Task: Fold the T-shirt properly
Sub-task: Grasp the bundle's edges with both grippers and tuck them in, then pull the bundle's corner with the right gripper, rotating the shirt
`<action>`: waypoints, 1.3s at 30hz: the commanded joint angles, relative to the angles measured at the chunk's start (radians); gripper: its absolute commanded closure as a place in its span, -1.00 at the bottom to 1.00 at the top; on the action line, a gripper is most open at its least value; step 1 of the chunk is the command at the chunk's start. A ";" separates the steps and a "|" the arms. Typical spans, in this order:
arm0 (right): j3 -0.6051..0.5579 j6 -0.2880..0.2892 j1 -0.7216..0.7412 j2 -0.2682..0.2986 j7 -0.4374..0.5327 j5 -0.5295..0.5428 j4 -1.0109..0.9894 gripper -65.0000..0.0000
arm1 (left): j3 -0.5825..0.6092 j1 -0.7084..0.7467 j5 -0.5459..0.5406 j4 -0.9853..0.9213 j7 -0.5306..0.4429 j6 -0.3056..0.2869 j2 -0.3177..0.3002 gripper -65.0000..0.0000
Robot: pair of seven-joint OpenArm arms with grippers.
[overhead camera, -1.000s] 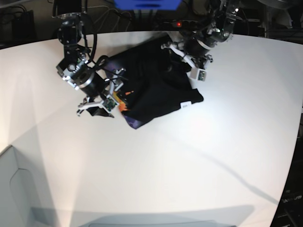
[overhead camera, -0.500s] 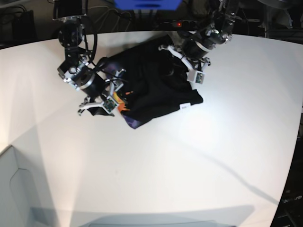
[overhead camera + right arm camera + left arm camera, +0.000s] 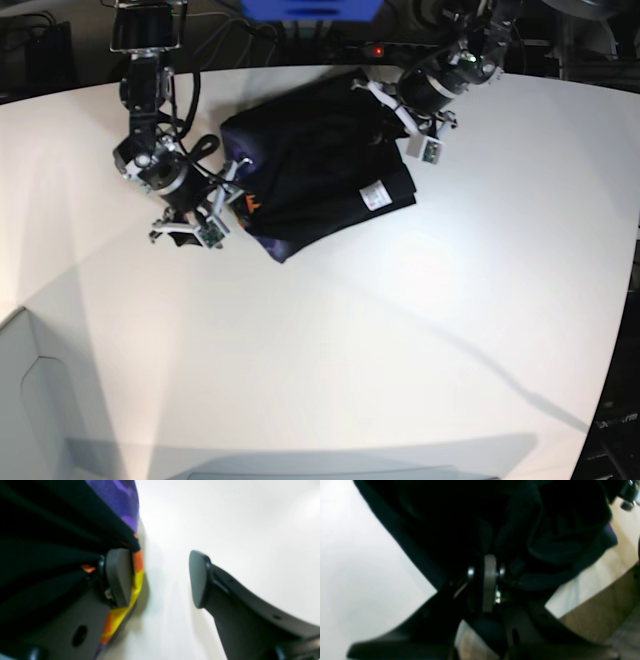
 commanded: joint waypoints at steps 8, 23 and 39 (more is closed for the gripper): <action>-0.003 -0.001 0.005 -0.024 0.019 0.000 0.051 -0.12 | -0.005 0.017 0.006 0.010 0.006 0.004 -0.018 1.00; -0.173 -0.001 -0.225 -0.062 0.018 -0.003 0.364 -0.12 | -0.119 0.072 0.005 0.151 0.104 -0.001 0.003 -0.08; -0.414 -0.001 -0.295 0.015 0.016 -0.005 0.314 -0.12 | -0.401 -0.006 -0.169 0.060 0.105 0.000 0.005 -0.09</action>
